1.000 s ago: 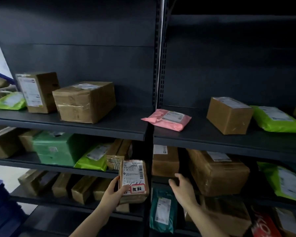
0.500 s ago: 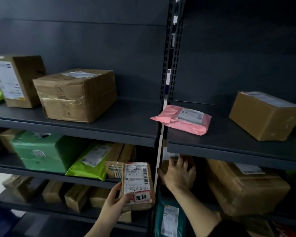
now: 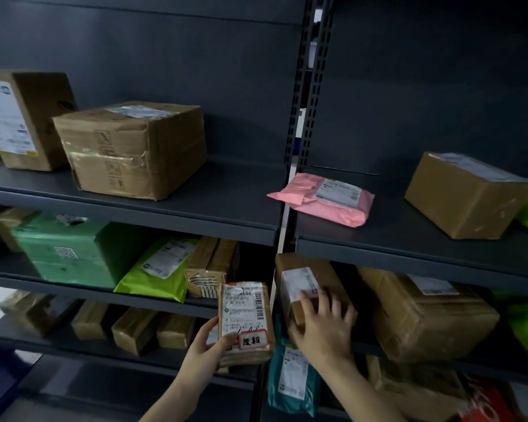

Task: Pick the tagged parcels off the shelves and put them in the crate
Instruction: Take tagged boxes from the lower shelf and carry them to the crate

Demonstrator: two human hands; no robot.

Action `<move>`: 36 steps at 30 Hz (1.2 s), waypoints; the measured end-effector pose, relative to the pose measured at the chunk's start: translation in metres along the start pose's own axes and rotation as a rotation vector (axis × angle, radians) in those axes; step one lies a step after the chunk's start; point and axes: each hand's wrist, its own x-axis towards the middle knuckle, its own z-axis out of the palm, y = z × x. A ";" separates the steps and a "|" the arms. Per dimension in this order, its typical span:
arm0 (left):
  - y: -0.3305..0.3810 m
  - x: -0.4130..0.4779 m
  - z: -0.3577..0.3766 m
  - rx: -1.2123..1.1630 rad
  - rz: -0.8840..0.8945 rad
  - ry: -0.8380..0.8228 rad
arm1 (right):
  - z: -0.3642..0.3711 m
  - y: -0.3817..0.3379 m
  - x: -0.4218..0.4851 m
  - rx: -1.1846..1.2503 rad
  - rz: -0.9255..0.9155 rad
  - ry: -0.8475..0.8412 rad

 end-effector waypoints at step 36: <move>-0.012 -0.005 0.043 0.069 -0.052 -0.059 | -0.037 0.043 -0.013 0.084 0.151 -0.096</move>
